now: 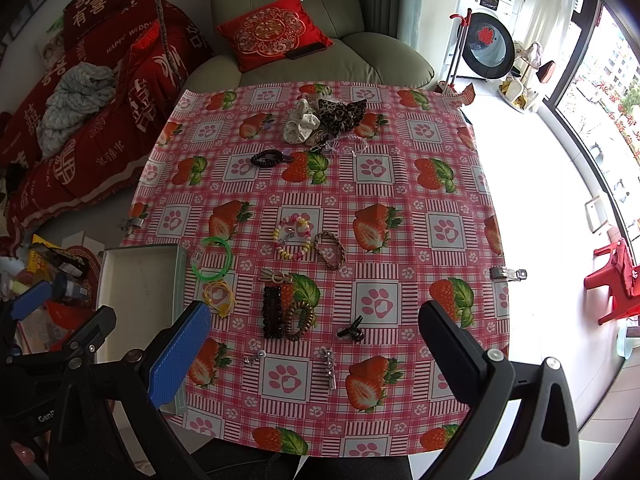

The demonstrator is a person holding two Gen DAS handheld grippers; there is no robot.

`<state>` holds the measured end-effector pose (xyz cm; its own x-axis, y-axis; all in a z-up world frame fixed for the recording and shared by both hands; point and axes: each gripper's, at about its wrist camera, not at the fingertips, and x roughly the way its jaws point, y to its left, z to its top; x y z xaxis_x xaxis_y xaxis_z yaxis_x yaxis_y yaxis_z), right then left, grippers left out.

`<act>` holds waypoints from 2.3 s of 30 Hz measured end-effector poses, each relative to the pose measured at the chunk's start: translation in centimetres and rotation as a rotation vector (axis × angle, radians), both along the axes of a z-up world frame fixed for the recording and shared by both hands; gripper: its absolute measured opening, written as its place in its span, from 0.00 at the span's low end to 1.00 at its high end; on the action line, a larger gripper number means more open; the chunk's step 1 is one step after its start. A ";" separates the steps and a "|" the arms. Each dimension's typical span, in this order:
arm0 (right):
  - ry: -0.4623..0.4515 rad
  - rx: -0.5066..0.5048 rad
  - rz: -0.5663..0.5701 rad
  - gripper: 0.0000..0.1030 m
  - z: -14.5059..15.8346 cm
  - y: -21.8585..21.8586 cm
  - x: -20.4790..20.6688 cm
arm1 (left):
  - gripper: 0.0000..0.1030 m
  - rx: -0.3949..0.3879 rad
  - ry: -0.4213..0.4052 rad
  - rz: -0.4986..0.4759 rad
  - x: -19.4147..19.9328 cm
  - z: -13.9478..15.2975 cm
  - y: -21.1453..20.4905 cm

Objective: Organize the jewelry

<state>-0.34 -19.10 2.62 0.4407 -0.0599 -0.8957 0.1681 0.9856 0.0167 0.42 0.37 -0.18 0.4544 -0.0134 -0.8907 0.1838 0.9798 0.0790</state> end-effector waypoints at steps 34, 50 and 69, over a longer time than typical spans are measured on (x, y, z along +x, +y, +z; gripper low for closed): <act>0.003 0.006 -0.003 1.00 -0.3 -0.1 -0.2 | 1.00 0.001 0.004 -0.002 0.1 -0.1 0.1; 0.031 0.020 -0.012 1.00 -1.5 -0.7 -0.4 | 1.00 0.007 0.040 -0.035 -0.2 -1.0 -1.1; 0.211 0.129 -0.101 1.00 -10.8 -6.0 2.1 | 1.00 0.008 0.140 -0.084 6.4 -9.9 -4.3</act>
